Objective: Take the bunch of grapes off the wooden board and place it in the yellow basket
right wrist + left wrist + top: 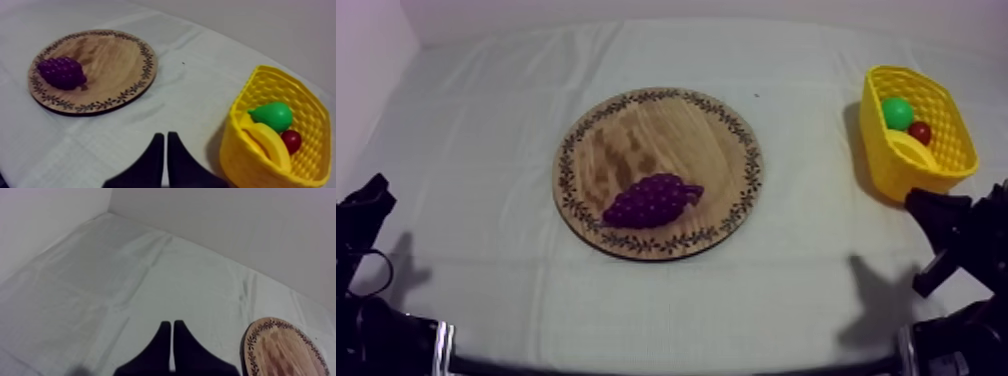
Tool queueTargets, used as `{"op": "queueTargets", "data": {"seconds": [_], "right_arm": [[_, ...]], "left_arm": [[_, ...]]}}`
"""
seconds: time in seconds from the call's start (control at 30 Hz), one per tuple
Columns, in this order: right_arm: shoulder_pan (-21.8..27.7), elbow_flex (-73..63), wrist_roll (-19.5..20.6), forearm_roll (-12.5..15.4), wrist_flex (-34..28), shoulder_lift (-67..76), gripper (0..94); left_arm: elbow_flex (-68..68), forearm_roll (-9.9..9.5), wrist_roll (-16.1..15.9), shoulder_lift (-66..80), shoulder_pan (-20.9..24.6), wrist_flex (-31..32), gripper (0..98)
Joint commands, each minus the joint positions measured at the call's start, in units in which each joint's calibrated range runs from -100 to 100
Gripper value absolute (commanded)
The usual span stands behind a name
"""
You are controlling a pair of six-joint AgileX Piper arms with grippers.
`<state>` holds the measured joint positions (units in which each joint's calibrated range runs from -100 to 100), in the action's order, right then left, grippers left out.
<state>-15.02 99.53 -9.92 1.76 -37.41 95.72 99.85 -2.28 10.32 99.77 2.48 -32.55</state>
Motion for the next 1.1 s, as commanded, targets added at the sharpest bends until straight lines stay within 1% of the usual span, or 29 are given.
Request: {"op": "queueTargets", "data": {"seconds": [0.0,0.1,0.2,0.27,0.4,0.43,0.5,0.6,0.8,0.9,1.07], "right_arm": [[-1.58,-0.59,0.87,-0.13,-2.06,-0.44,0.4],[-3.28,-1.15,0.97,-0.66,-3.79,-3.08,0.5],[-4.30,-1.97,3.16,-2.88,-2.33,-7.87,0.5],[-5.11,-3.18,5.77,-5.32,-0.86,-11.92,0.5],[-7.37,-7.36,12.95,-12.29,1.59,-21.83,0.5],[-7.94,-8.91,14.35,-13.57,1.57,-24.34,0.5],[-8.98,-12.68,15.91,-14.79,0.18,-29.12,0.5],[-10.44,-19.51,16.42,-14.58,-3.57,-35.65,0.6],[-14.70,-35.50,15.22,-13.91,-12.40,-48.20,0.6],[-17.05,-43.94,12.69,-13.51,-16.85,-54.48,0.6],[-19.21,-57.40,7.21,-11.76,-23.96,-64.69,0.6]], "left_arm": [[0.04,0.01,0.01,-0.03,0.01,-0.03,0.0],[0.04,0.01,0.02,-0.03,0.01,-0.03,0.0],[0.04,0.01,0.02,-0.03,0.01,-0.03,0.0],[0.04,0.01,0.01,-0.03,0.01,-0.03,0.0],[0.04,0.01,0.01,-0.03,0.01,-0.03,0.0],[0.04,0.01,0.01,-0.03,0.01,-0.03,0.0],[0.04,0.01,0.01,-0.03,0.01,-0.03,0.0],[0.04,0.01,0.01,-0.03,0.01,-0.03,0.0],[0.04,0.01,0.01,-0.03,0.01,-0.03,0.0],[0.04,0.01,0.01,-0.03,0.01,-0.03,0.0],[0.04,0.01,0.01,-0.03,0.01,-0.03,0.0]]}}
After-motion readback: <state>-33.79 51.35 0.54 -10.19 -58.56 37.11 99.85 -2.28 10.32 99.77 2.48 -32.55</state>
